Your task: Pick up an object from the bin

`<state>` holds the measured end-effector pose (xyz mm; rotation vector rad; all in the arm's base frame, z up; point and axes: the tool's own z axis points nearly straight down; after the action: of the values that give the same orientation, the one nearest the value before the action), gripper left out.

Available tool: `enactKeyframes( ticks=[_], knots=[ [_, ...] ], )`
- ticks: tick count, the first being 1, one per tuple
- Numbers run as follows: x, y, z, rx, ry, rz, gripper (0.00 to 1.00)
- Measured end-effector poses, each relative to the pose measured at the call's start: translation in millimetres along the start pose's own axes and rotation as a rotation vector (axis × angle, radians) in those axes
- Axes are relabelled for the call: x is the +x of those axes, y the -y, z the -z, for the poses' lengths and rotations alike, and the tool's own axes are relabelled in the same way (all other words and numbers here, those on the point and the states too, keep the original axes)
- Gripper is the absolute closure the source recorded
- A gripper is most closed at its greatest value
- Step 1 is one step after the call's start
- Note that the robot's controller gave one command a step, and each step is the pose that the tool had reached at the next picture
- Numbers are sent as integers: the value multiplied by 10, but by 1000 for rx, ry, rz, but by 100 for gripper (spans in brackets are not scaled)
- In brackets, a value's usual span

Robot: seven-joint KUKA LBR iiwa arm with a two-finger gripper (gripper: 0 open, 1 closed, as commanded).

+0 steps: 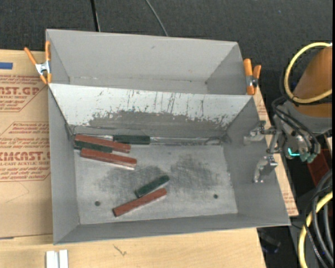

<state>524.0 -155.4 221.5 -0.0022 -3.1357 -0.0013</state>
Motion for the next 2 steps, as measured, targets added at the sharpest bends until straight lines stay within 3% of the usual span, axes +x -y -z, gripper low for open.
enactKeyframes(
  ticks=[1, 2],
  knots=[
    [-17, -8, 44, 1, 8, 2, 0],
    [49, -136, -460, 3, 13, 67, 0]
  ],
)
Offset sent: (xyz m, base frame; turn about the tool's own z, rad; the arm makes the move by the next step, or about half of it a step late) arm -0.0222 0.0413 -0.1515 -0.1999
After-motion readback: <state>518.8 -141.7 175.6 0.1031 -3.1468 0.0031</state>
